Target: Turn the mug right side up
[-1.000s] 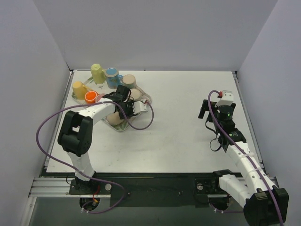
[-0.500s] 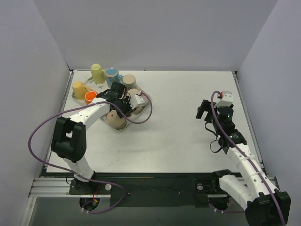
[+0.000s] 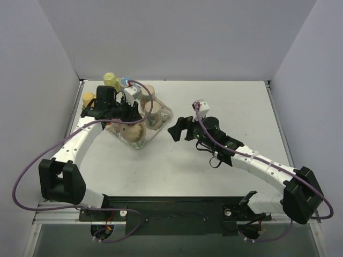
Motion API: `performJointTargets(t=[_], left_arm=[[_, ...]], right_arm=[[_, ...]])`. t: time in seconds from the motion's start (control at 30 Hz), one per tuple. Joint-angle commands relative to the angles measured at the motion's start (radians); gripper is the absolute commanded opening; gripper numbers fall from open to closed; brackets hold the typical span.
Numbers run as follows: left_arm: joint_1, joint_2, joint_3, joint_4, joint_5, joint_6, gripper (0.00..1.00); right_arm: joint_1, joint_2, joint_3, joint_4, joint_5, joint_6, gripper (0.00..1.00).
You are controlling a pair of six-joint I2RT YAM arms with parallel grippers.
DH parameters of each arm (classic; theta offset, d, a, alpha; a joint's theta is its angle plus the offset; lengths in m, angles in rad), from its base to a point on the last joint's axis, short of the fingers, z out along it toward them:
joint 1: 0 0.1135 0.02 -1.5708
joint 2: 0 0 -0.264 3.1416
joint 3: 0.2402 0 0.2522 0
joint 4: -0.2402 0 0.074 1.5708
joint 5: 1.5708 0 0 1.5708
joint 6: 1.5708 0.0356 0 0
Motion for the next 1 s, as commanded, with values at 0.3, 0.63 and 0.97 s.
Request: performJointTargets(t=[0.3, 0.63, 0.97], left_arm=[[0.007, -0.129, 0.15, 0.379, 0.533, -0.818, 0.0], [-0.007, -0.137, 0.196, 0.327, 0.511, -0.74, 0.0], [-0.027, -0.132, 0.198, 0.335, 0.523, -0.767, 0.0]], right_arm=[[0.041, 0.077, 0.136, 0.551, -0.27, 0.514, 0.78], [0.061, -0.023, 0.006, 0.529, -0.229, 0.562, 0.78], [0.142, 0.061, 0.071, 0.551, -0.258, 0.557, 0.69]])
